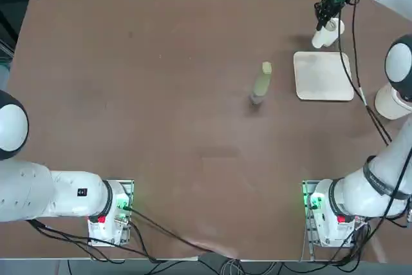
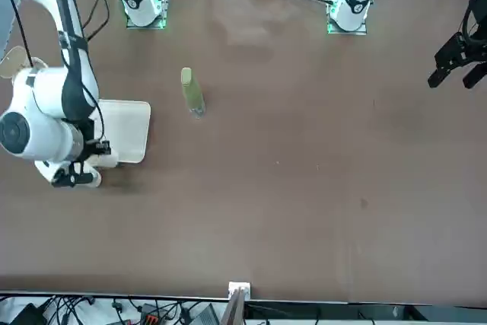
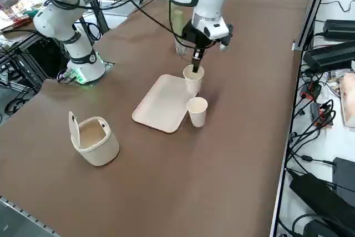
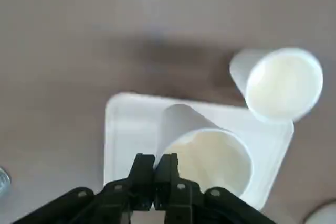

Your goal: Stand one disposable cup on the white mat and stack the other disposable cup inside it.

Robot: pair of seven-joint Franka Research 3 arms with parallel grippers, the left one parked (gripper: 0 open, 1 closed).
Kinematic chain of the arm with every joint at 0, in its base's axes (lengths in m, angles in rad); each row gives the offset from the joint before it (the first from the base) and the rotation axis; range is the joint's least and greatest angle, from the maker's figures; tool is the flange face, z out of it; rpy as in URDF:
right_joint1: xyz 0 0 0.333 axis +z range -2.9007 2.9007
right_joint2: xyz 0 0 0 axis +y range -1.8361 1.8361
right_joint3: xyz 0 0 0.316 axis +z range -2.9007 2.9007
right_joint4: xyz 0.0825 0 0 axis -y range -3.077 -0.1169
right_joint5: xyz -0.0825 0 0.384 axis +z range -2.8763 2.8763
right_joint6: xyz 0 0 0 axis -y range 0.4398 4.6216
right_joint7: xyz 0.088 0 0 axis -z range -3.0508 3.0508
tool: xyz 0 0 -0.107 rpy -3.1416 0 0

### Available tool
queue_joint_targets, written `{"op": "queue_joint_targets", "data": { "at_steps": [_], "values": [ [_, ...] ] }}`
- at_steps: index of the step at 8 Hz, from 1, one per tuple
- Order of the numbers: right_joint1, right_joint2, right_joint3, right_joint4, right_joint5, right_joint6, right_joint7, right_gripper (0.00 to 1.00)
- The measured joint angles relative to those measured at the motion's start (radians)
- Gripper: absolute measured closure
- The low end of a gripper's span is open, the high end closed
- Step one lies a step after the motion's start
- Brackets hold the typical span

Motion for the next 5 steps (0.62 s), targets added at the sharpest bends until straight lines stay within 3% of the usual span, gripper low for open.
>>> {"op": "queue_joint_targets", "data": {
  "at_steps": [2, 5],
  "values": [
    [0.000, -0.064, -0.001, -0.142, -0.027, 0.033, 0.000, 0.98],
    [0.000, -0.108, -0.002, -0.313, -0.079, 0.171, 0.000, 0.98]
  ]
}}
